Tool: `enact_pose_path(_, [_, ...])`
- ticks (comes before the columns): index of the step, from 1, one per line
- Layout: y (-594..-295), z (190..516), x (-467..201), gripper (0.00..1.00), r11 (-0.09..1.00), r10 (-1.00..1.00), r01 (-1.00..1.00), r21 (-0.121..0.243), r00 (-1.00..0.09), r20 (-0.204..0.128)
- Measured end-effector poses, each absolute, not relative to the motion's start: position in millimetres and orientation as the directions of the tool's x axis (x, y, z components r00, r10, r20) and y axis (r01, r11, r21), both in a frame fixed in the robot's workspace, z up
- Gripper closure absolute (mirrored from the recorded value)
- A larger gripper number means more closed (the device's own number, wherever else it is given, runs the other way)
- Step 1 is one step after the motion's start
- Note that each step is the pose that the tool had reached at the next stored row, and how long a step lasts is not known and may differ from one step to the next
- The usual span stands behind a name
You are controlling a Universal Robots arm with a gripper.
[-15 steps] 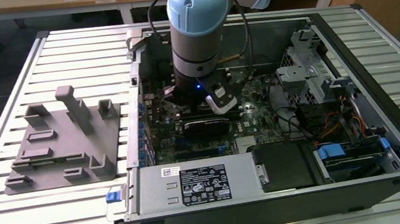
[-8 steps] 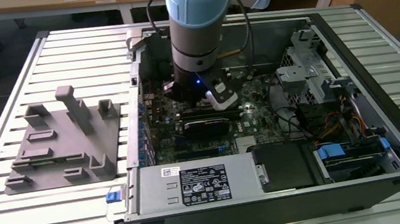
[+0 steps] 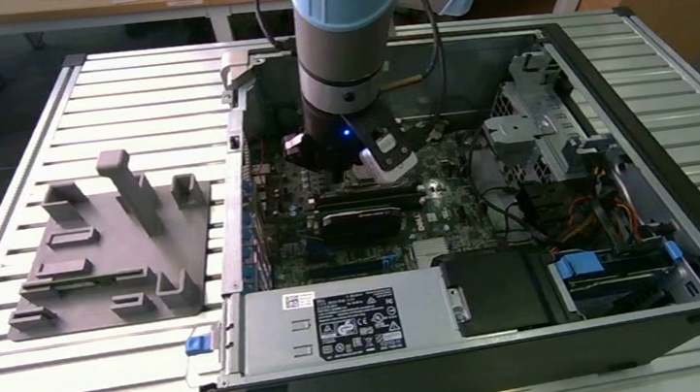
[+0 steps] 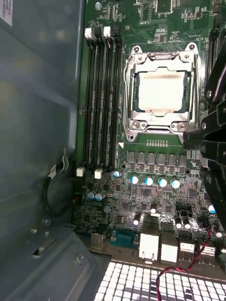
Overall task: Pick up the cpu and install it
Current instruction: 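Install the second cpu locking lever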
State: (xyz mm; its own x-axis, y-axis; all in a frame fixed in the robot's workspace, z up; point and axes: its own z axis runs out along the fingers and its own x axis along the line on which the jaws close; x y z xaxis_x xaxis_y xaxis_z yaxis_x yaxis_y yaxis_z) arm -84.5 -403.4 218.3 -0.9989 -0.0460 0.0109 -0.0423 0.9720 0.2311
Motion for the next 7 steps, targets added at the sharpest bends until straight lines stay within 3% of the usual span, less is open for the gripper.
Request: enact_pose_path(7, [-403.0, 222.8, -84.4, 0.89, 0.973, -0.046, -0.042, 0.229, -0.999, 0.011])
